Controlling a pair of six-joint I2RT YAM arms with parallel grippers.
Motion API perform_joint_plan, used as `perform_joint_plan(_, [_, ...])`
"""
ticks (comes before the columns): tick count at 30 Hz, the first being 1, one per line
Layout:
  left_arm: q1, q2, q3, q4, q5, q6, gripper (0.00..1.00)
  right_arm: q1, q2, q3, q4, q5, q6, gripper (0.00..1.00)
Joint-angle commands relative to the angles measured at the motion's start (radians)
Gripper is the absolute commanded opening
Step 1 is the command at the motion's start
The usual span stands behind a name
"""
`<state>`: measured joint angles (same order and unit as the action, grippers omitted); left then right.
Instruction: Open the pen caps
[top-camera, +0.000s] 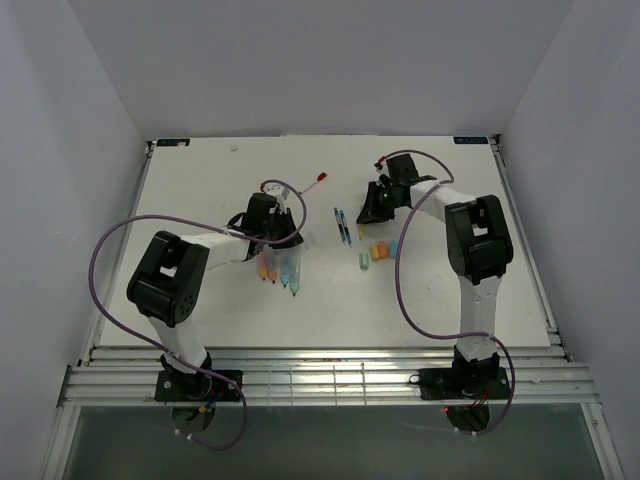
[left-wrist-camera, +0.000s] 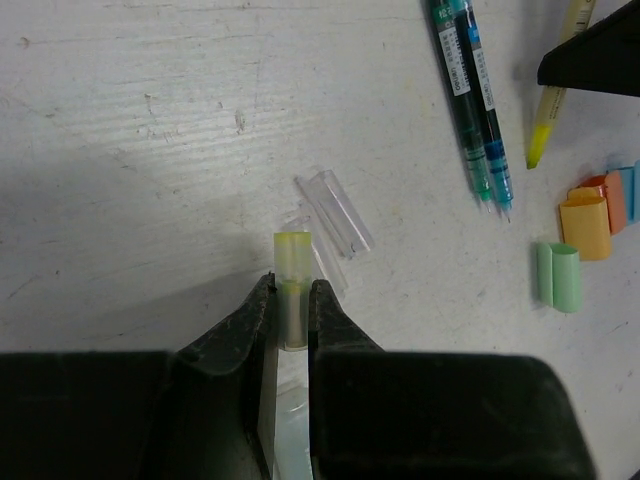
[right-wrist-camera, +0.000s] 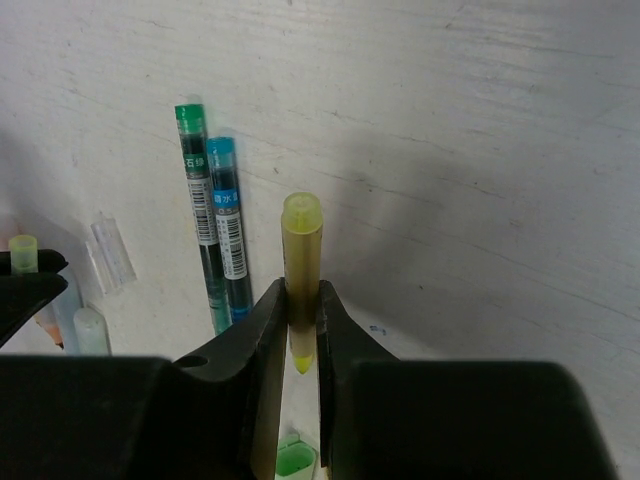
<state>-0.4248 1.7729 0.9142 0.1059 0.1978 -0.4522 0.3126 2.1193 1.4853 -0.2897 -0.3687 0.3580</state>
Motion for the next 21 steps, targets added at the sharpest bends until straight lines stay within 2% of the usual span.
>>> perform_joint_plan(1, [0.012, 0.010, 0.037, -0.006, 0.029, 0.004, 0.04, -0.007, 0.019, 0.047, 0.003, -0.007, -0.025, 0.16])
perform_joint_plan(2, [0.014, 0.014, 0.043, -0.012, 0.032, 0.001, 0.10, -0.007, 0.022, 0.047, 0.003, -0.007, -0.027, 0.17])
perform_joint_plan(7, [0.017, 0.014, 0.020, -0.006, 0.045, -0.013, 0.17, -0.007, 0.033, 0.041, 0.009, -0.015, -0.024, 0.20])
perform_joint_plan(14, [0.017, -0.007, -0.020, 0.008, 0.048, -0.025, 0.39, -0.006, 0.027, 0.016, 0.029, -0.022, -0.022, 0.30])
perform_joint_plan(16, [0.017, -0.009, -0.026, 0.012, 0.054, -0.026, 0.50, -0.006, 0.027, 0.015, 0.029, -0.026, -0.022, 0.32])
perform_joint_plan(21, [0.017, -0.023, -0.037, 0.021, 0.046, -0.034, 0.63, -0.007, 0.019, 0.015, 0.027, -0.026, -0.025, 0.38])
